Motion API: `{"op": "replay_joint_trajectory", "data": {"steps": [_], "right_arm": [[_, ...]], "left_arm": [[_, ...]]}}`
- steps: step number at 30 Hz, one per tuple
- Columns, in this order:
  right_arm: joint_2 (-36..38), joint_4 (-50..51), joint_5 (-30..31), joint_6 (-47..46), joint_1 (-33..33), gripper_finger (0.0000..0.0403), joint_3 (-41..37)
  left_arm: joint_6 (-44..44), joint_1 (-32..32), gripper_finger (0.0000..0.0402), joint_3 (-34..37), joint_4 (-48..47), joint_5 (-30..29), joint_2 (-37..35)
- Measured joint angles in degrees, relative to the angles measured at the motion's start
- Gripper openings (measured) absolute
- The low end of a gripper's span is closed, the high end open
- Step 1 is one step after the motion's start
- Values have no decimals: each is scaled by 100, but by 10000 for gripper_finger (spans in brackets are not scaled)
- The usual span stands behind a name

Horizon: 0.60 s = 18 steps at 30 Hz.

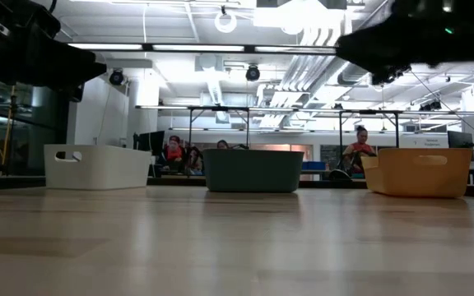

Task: Sort silverware by color (type)
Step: Return to Home Position

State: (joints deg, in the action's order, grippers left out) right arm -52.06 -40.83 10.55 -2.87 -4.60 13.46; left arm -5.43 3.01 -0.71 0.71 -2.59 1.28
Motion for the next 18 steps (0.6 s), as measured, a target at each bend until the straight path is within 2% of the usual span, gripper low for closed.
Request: {"op": "replay_joint_trajectory", "data": {"steps": [5,8,18], "right_arm": [[915,-1476,404,-165,-74,118,-1293],[1274,-1045,394,-150,-76,118,-1197],[1327,-383,-252,888,-76,118,-1055]], "left_arm": [[0,0,129,2,-2,0,0],[1,0,129,0,1,-1,1],[4,0,129,-7,-2,19,28]]}}
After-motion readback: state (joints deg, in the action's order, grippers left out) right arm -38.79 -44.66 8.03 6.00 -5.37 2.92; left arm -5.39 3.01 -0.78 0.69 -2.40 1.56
